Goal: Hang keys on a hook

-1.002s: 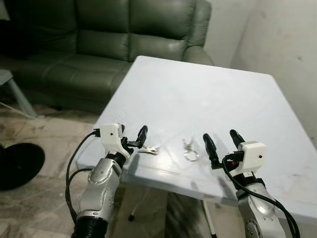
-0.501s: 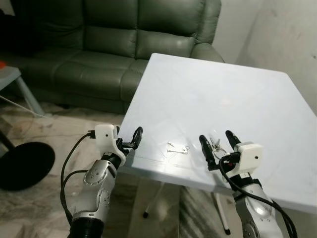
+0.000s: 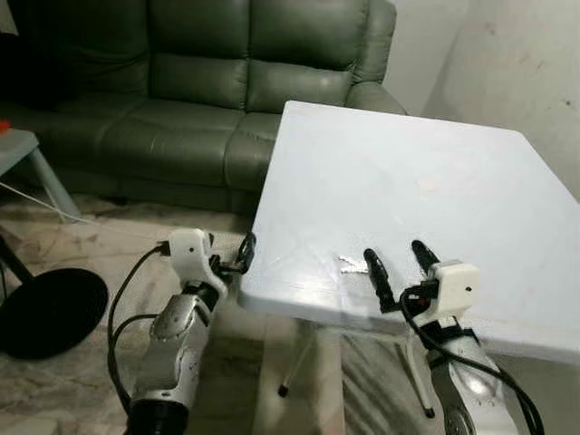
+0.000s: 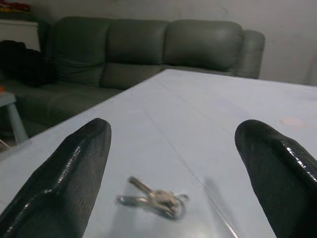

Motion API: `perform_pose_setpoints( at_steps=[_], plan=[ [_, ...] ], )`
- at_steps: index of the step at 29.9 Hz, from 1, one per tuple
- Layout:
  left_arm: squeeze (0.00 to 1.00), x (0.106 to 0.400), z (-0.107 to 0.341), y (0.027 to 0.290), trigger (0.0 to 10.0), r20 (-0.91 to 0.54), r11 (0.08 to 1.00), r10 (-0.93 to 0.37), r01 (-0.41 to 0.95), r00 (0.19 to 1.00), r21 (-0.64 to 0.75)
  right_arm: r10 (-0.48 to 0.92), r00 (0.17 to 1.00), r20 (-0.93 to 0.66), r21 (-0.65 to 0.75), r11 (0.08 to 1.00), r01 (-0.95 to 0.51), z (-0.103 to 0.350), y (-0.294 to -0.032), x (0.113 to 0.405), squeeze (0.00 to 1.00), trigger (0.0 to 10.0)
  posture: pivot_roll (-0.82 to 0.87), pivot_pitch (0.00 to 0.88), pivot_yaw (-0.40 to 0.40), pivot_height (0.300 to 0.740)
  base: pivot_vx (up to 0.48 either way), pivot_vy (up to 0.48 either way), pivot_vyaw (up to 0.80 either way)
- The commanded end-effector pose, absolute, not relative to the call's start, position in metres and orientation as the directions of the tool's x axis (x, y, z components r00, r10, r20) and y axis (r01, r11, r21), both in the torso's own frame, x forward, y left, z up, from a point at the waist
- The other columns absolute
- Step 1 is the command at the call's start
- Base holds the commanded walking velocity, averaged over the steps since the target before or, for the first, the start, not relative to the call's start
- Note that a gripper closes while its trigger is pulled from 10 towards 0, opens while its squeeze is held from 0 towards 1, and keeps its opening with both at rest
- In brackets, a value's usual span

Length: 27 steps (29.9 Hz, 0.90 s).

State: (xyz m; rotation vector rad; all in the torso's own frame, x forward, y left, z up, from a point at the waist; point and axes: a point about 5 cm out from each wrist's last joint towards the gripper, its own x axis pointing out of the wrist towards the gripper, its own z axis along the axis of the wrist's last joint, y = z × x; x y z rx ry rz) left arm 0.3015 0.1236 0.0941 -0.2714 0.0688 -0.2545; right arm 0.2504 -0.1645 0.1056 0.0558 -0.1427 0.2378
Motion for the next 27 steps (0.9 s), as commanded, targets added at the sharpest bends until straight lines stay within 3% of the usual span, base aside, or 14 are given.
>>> perform_pose_setpoints(
  at_steps=[1,8,27],
  plan=[
    [0.00,0.3021,0.0984,0.1203,10.0,-0.020,0.929,-0.273,0.258,0.962,-0.265,0.212,0.965,0.156,0.032,0.975,-0.220,0.1093,-0.1705,0.2510,0.00,10.0,-0.03,0.000,-0.061,0.740,0.000,0.000,0.00],
    [0.00,0.3013,0.0995,0.1197,10.0,-0.011,0.922,-0.284,0.270,0.959,-0.277,0.210,0.965,0.155,0.034,0.976,-0.217,0.1089,-0.1704,0.2509,0.00,10.0,-0.03,0.000,-0.060,0.740,0.000,-0.193,0.00],
    [0.00,0.2987,0.0996,0.1160,10.0,-0.003,0.921,-0.307,0.296,0.952,-0.254,0.237,0.961,0.142,0.015,0.970,-0.241,0.1081,-0.1692,0.2519,0.00,10.0,-0.03,0.000,-0.061,0.740,0.000,0.000,0.00]
  ],
)
